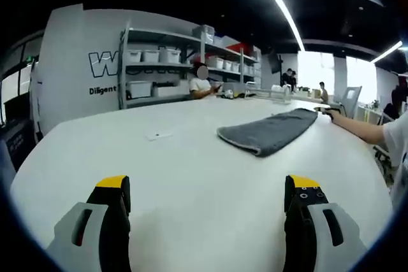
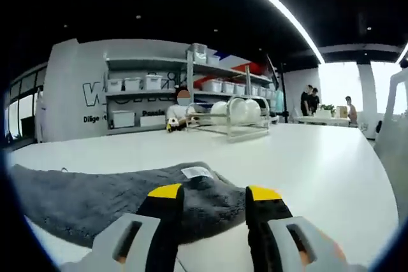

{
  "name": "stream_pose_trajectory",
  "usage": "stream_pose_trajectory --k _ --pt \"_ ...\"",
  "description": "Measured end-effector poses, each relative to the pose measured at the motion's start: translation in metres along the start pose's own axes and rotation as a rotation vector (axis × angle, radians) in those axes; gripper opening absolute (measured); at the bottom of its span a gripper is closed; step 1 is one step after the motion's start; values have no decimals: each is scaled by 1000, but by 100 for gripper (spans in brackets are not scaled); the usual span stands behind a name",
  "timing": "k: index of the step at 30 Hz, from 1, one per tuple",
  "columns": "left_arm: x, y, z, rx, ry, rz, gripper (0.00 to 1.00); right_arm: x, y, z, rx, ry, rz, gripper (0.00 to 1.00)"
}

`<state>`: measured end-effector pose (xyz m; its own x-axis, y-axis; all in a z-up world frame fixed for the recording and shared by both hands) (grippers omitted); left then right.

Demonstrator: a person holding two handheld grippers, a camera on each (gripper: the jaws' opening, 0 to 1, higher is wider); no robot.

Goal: Open the folded towel by lifting each exposed corner and separating the folded layers until the towel lies flat within the target outline without major curled edges

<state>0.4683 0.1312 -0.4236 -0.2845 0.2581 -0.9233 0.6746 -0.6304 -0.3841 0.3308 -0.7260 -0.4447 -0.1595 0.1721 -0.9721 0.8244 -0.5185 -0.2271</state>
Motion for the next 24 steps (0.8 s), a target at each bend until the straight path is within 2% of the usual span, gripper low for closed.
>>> stream_pose_trajectory --k 4,9,12,17,22,24 --pt "-1 1 4 16 6 6 99 1 -12 -11 -84 10 29 52" --pt "-1 2 10 29 23 1 99 7 -28 -33 -177 -50 2 61" --pt "-2 3 12 35 25 4 99 9 -34 -40 -216 -57 -5 70" --pt "-1 5 18 48 38 -5 99 15 -53 -59 -324 -72 -18 82" --pt "-1 6 23 59 52 -10 99 19 -66 -72 -380 -86 -28 97" --pt "-1 6 26 64 60 -8 99 21 -74 -80 -417 -88 -27 99"
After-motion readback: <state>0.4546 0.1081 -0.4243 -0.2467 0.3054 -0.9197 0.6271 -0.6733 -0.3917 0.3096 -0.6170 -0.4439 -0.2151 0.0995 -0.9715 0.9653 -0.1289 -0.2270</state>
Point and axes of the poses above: the point that each gripper's makers call its tool centre point, and the gripper's own axes: y roughly forward along the fingers, z roughly to its right, x roughly out of its underside, the point moved 9 cm from there along -y, roughly backward along the fingers, and after that the axes turned 9 degrees about -z, right-handed, at the moved point
